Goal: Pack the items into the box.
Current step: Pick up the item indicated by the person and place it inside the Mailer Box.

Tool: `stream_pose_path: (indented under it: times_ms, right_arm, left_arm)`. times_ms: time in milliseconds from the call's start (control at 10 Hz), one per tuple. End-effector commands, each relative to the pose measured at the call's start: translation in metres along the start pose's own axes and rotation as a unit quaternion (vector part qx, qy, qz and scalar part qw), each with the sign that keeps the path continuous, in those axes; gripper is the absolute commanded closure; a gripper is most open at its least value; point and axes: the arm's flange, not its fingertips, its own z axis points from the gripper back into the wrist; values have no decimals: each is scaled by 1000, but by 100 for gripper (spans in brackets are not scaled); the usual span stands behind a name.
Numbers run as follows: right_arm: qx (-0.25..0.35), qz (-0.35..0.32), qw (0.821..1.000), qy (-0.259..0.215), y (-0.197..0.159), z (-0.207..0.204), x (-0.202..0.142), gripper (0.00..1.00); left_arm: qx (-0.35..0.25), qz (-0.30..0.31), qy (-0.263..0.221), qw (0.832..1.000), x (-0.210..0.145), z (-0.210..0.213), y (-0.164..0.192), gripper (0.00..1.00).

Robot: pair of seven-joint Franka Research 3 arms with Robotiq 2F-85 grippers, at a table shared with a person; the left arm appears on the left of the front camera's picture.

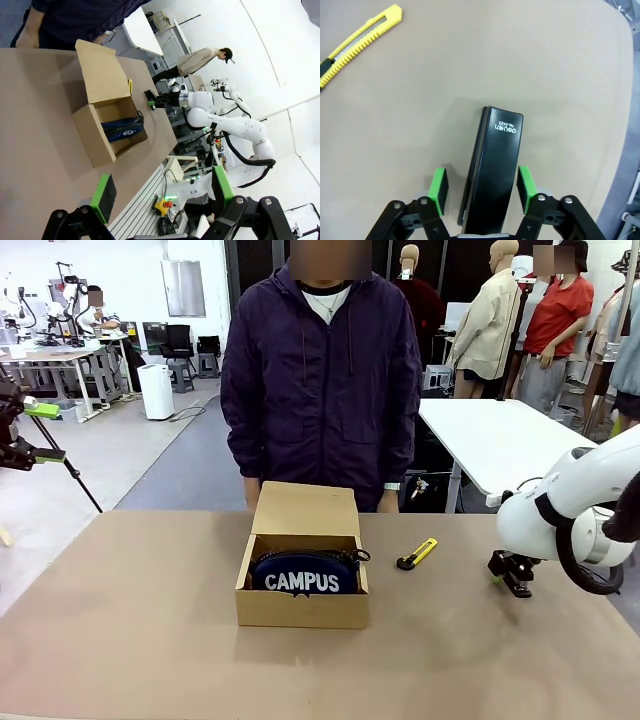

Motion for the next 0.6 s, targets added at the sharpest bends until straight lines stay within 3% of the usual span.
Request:
stream_pose_path:
  times_ms: [0,500]
  right_arm:
    - [7,-13,1000,-20,-5,-2,5,100]
    - [14,-9,1000,-10,-9,0,5,100]
  left_arm:
    - [3,5,3,1000,0,1,-3,0]
    - [3,5,3,1000,0,1,-3,0]
